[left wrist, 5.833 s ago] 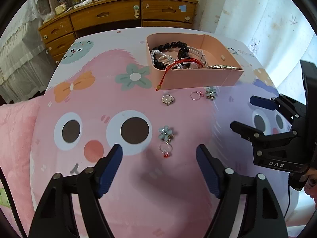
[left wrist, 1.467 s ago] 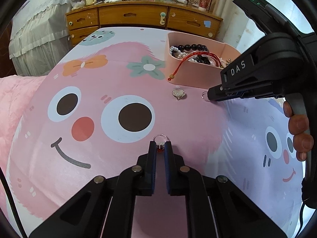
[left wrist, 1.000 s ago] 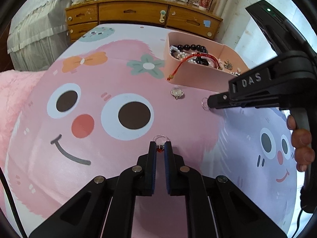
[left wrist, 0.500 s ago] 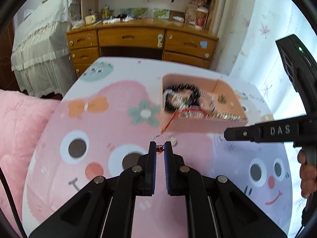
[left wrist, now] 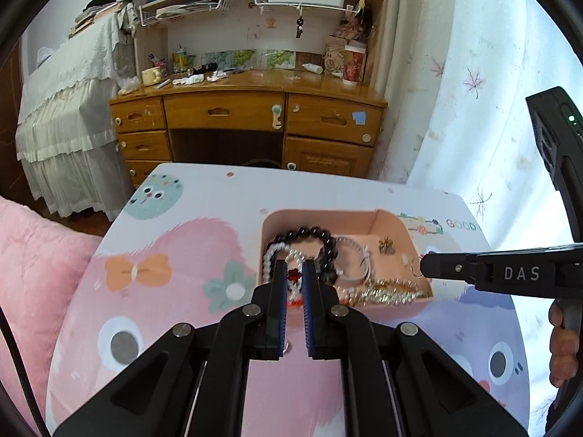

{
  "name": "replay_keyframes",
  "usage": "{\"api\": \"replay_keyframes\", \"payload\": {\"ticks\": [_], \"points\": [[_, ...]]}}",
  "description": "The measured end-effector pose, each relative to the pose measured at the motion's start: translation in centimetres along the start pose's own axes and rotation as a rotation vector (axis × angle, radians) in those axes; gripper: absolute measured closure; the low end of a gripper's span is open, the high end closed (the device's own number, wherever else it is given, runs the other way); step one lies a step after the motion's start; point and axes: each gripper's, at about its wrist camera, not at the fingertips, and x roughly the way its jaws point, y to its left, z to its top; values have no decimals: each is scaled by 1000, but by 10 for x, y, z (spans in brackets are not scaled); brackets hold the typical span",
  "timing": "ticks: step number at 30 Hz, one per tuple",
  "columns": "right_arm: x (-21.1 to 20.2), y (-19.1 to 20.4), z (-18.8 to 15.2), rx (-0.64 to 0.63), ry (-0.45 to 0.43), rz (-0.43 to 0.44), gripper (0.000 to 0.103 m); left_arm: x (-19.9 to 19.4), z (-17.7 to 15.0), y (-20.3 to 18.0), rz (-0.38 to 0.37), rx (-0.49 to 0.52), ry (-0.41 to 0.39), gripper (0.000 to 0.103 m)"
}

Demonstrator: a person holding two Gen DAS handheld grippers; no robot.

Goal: Organize jewelry
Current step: 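Carry both small rings in the grippers over the pink box, then open both grippers to drop the rings into the box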

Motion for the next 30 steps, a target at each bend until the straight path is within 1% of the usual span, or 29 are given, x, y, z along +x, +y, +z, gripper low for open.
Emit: {"api": "replay_keyframes", "payload": {"ticks": [6,7,8,9,10,11,12,13,14,16,17,18,19,20,21,22,27,28,29,30], "points": [[-3,-6,11,-17,-72,-11,96,12,16,-3,-16,-1,-29,97],[-3,-9,12,-11,-83,-5,96,14,18,-3,-30,-7,-30,95],[-1,-12,12,-5,-95,-1,96,17,19,-3,-31,-11,-23,85],[5,-16,12,4,-95,-6,91,20,21,-3,-15,-12,-10,81],[13,-20,11,18,-70,-17,77,24,21,-4,1,-9,11,77],[19,-26,10,41,-39,-22,70,26,21,-4,1,-6,24,76],[22,-31,9,66,-25,-13,66,26,21,-3,-4,-6,33,75],[22,-35,7,92,-31,6,66,27,20,-2,-8,-5,45,66],[20,-40,6,115,-44,23,66,27,19,-2,-9,-7,51,54],[17,-44,3,143,-57,28,63,23,16,1,-16,-11,55,42],[15,-46,1,157,-59,25,62,21,15,2,-18,-12,58,40],[14,-47,-2,166,-60,23,58,20,12,4,-18,-13,70,39],[13,-48,-5,178,-60,24,54,20,10,5,-15,-13,79,34],[12,-49,-9,195,-59,30,51,20,6,7,-9,-15,96,28],[12,-50,-14,210,-55,37,48,20,0,10,-7,-18,112,26],[13,-50,-20,227,-49,43,46,19,-4,12,-6,-20,121,25],[21,-42,-52,281,-27,40,42,20,-32,27,9,-17,227,25],[22,-40,-57,282,-28,41,42,19,-36,31,6,-16,242,22],[23,-35,-65,280,-36,45,42,18,-41,35,3,-14,262,17],[25,-29,-73,273,-43,43,41,17,-45,40,1,-10,283,15]]}}
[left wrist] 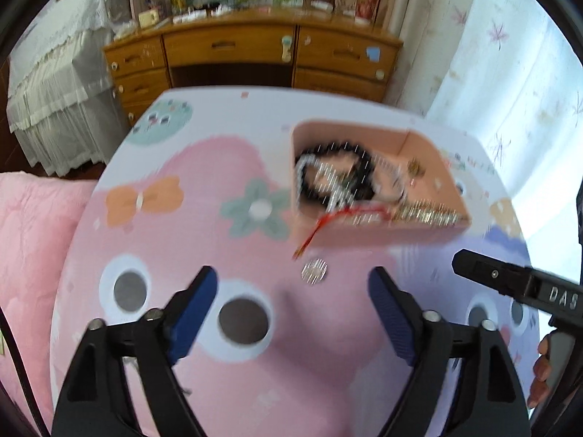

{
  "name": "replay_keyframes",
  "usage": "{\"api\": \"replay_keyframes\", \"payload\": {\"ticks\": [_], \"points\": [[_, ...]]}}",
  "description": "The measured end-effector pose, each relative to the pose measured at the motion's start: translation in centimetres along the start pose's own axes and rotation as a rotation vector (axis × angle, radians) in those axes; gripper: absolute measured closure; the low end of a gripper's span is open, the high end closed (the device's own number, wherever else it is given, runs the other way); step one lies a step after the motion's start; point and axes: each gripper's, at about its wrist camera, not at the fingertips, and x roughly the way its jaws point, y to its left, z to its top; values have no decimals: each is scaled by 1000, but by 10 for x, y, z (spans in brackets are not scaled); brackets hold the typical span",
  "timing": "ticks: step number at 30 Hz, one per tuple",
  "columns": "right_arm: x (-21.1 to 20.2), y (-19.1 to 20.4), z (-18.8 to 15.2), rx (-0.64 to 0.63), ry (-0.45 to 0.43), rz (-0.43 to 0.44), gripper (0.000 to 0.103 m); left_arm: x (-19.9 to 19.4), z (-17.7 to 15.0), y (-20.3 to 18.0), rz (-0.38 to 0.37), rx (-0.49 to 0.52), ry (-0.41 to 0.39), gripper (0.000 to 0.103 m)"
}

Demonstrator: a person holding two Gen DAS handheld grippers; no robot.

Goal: Organize jewelry
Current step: 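Open both grippers to drop the rings into the box, then grasp the round pearl pendant on the table with the right gripper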

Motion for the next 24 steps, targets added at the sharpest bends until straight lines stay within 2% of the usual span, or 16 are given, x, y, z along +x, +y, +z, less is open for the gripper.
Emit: {"api": "replay_keyframes", "payload": {"ticks": [7,10,15,20,24], "points": [[14,35,-48,-106,-6,-43,40,-4,-23,38,-4,15,100,11],[21,56,-62,-139,-49,-59,40,-7,-30,59,-15,-6,138,10],[39,94,-68,-209,-115,-138,40,-13,-42,91,-19,-5,206,10],[56,121,-65,-256,-182,-222,41,-28,-45,115,-28,29,226,10],[65,132,-63,-250,-240,-265,49,-30,-43,128,-54,34,251,10]]}}
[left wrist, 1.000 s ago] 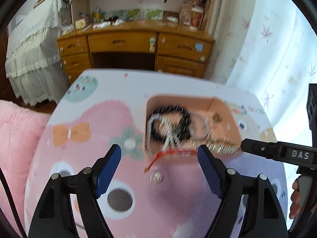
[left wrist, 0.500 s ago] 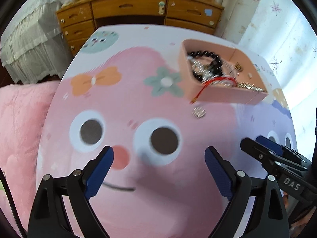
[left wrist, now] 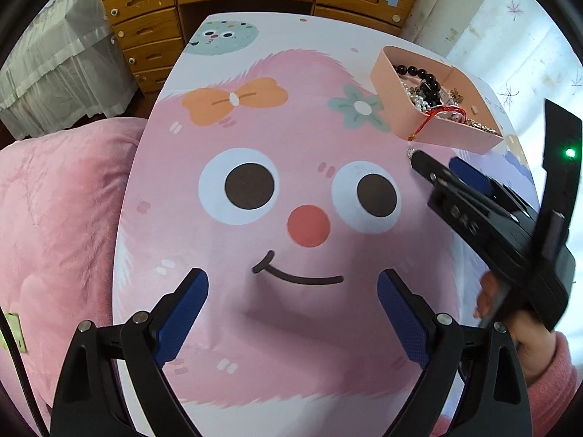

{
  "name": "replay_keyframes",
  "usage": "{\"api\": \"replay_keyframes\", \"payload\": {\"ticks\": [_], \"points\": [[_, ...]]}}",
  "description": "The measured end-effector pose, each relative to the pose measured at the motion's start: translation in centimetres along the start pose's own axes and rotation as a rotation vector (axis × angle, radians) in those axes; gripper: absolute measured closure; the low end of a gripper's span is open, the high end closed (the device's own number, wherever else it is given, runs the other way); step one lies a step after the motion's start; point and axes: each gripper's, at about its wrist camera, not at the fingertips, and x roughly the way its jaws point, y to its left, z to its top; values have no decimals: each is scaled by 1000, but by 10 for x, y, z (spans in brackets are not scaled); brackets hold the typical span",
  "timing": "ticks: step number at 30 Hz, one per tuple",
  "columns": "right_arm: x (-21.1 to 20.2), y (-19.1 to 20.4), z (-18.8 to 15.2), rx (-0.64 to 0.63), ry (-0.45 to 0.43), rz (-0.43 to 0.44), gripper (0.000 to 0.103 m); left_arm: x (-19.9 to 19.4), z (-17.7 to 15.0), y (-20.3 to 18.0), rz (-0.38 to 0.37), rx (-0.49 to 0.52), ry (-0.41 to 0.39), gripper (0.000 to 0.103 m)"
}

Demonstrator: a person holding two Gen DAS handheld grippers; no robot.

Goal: Organize jewelry
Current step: 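Grasp the round pearl pendant on the table with the right gripper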

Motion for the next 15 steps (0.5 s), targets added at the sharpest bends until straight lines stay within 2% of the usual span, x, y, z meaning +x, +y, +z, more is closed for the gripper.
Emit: {"api": "replay_keyframes", "payload": {"ticks": [5,7,11,13,15], "points": [[12,7,1,33,7,-29,60,-4,5,10,-15,17,-13,10],[15,9,2,42,8,-38,68,-3,6,12,-18,24,-15,10],[16,7,1,78,9,-28,78,-1,8,14,-25,29,-11,10],[16,6,1,84,7,-30,87,1,8,17,-33,27,-6,10],[16,7,2,72,9,-27,87,3,9,16,-37,30,3,10]]}}
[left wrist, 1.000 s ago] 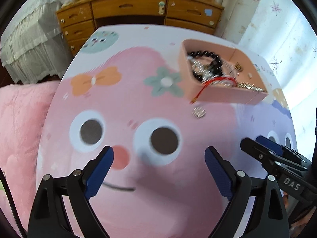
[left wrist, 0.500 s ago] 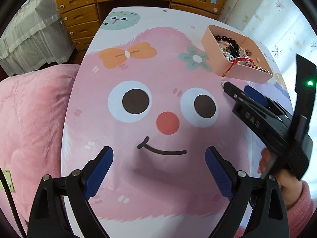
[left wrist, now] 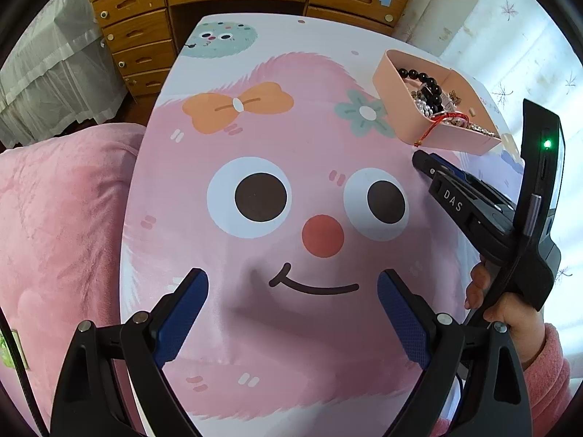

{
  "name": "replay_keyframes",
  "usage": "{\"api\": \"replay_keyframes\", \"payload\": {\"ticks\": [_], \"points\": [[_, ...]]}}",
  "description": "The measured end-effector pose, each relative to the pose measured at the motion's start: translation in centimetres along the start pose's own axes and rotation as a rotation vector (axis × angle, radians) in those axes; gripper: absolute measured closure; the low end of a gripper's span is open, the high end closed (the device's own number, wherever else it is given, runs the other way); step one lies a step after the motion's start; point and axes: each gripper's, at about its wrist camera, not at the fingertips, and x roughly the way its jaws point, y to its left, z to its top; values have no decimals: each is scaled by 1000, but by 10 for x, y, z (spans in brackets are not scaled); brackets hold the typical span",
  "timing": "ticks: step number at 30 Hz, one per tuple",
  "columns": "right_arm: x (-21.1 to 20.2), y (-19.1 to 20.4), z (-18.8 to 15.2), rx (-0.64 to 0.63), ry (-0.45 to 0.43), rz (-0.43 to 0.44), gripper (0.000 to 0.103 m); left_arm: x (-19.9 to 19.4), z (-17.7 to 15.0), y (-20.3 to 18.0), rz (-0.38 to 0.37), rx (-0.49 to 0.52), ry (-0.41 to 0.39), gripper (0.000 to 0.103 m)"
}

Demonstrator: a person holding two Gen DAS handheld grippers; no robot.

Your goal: Organize jewelry

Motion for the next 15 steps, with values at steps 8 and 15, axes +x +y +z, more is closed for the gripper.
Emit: {"api": "replay_keyframes", "payload": {"ticks": [8,15], "points": [[-6,5,5,11,16,73,96,4,1,-4,-16,22,8,10],[-28,15,22,-56,-48,113,101,-1,3,-11,-22,51,-2,10]]}}
